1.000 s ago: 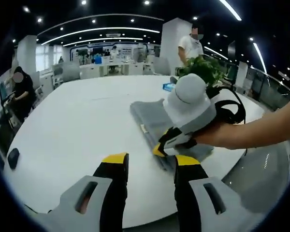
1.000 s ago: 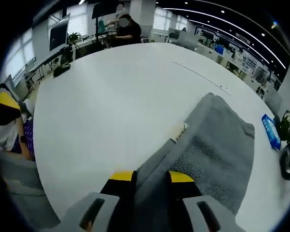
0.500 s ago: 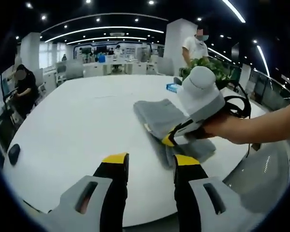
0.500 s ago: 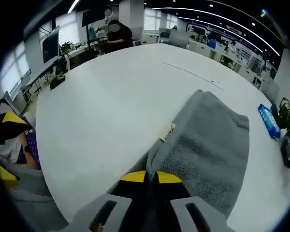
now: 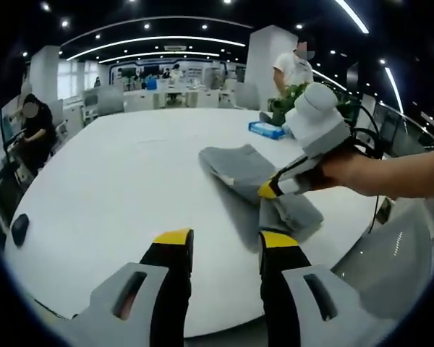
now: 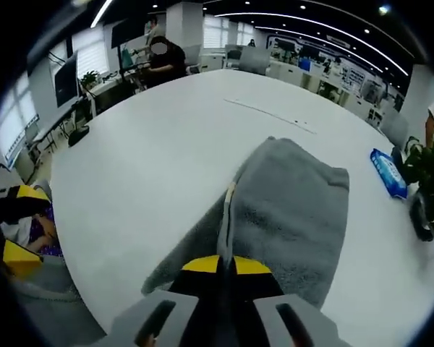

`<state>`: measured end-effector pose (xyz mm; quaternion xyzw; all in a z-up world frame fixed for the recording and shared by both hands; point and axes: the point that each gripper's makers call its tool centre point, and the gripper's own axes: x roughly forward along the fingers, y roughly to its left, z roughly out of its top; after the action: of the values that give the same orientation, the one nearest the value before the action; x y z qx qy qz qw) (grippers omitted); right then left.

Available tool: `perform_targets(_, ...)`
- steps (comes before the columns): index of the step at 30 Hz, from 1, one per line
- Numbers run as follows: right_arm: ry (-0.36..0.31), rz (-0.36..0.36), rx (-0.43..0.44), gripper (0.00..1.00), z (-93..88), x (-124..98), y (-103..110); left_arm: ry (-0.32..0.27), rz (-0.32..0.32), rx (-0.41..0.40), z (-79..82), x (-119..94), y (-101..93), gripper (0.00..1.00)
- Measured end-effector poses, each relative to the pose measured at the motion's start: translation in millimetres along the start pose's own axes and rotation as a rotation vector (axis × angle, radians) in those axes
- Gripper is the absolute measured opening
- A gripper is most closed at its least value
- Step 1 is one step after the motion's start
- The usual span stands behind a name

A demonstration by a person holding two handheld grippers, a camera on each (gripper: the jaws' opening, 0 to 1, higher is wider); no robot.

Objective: Open the folded towel by lifting each exposed corner and separating the folded layers until the towel lies flat within the target outline without major curled edges

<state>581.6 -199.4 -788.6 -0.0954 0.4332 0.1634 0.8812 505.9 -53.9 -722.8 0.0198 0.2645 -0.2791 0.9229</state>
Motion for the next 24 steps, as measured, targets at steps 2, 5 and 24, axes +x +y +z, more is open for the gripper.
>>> perform_targets(2, -0.007, -0.009, 0.015, 0.01, 0.2, -4.1, -5.7, 0.005, -0.004, 0.005, -1.0, 0.2, -0.9, 0.35)
perform_targets(5, -0.007, -0.019, 0.024, 0.01, -2.3, -8.6, -11.8, 0.013, -0.006, 0.004, -2.4, 0.0, -1.5, 0.35)
perform_targets(24, -0.021, -0.062, 0.072, 0.01, -8.3, -30.2, -47.3, 0.027, 0.014, -0.005, -5.7, -0.1, 2.5, 0.34)
